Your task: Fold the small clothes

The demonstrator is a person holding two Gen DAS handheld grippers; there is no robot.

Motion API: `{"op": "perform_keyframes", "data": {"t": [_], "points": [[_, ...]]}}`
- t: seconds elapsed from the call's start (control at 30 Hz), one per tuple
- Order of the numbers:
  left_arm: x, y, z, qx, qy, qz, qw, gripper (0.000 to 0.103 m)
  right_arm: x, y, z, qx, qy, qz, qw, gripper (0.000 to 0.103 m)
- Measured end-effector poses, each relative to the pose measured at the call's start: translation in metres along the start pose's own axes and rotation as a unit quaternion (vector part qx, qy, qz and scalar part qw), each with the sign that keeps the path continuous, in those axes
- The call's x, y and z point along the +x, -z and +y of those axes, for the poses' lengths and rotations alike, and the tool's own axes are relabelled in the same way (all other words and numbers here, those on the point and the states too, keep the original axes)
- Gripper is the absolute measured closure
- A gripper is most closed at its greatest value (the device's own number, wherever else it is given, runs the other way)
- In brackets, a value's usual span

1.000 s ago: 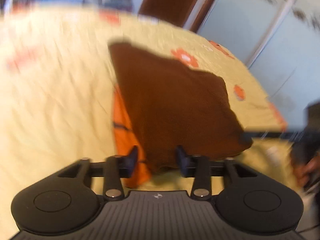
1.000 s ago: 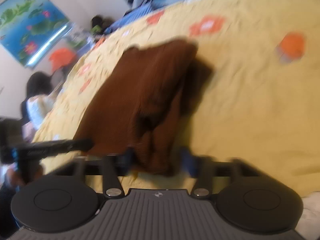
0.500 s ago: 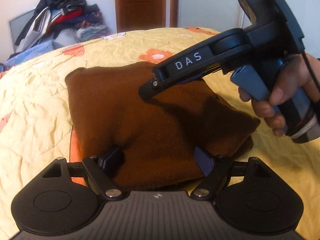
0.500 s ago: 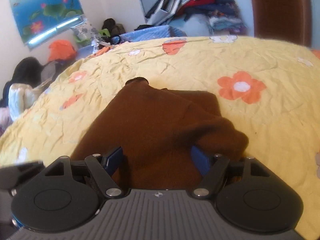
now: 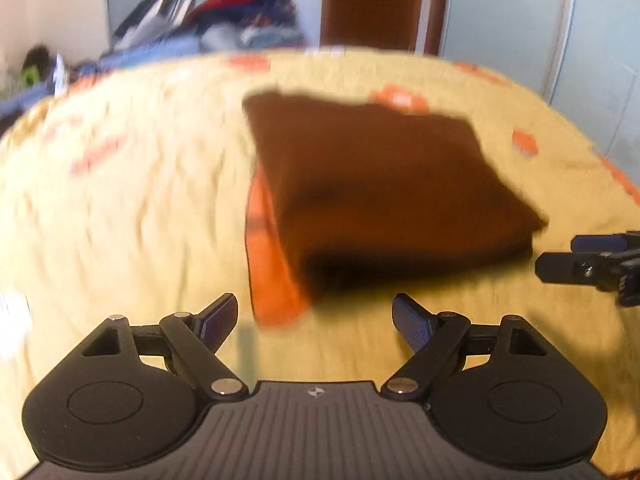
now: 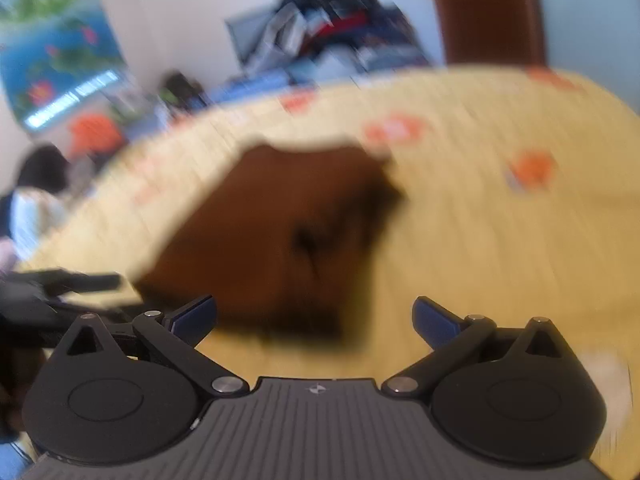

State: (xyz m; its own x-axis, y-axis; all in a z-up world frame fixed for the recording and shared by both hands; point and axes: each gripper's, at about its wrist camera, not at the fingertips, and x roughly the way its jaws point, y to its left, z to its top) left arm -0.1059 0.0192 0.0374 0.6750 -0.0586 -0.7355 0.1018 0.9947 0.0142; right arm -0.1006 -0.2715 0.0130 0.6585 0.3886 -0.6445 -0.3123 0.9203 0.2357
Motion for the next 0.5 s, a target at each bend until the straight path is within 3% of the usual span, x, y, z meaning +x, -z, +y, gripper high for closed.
{"op": "perform_keyframes", "data": {"t": [0.07, 0.13, 0.27, 0.5], "points": [[0.002, 0.008, -0.009, 0.010, -0.026, 0.005, 0.9996, 0.012, 0.010, 0.013, 0.002, 0.012, 0.022, 0.027, 0.999, 0.000], [0.003, 0.009, -0.017, 0.021, -0.044, 0.000, 0.9988, 0.009, 0.014, 0.019, 0.014, 0.013, 0.052, 0.013, 0.998, 0.000], [0.009, 0.006, -0.009, -0.018, -0.038, 0.018, 0.9989, 0.002, 0.030, 0.018, 0.038, 0.012, 0.102, 0.031, 0.994, 0.000], [0.013, 0.004, -0.008, -0.028, -0.046, 0.022, 0.9983, 0.000, 0.048, 0.014, 0.057, -0.022, 0.162, 0.057, 0.985, 0.000]]}}
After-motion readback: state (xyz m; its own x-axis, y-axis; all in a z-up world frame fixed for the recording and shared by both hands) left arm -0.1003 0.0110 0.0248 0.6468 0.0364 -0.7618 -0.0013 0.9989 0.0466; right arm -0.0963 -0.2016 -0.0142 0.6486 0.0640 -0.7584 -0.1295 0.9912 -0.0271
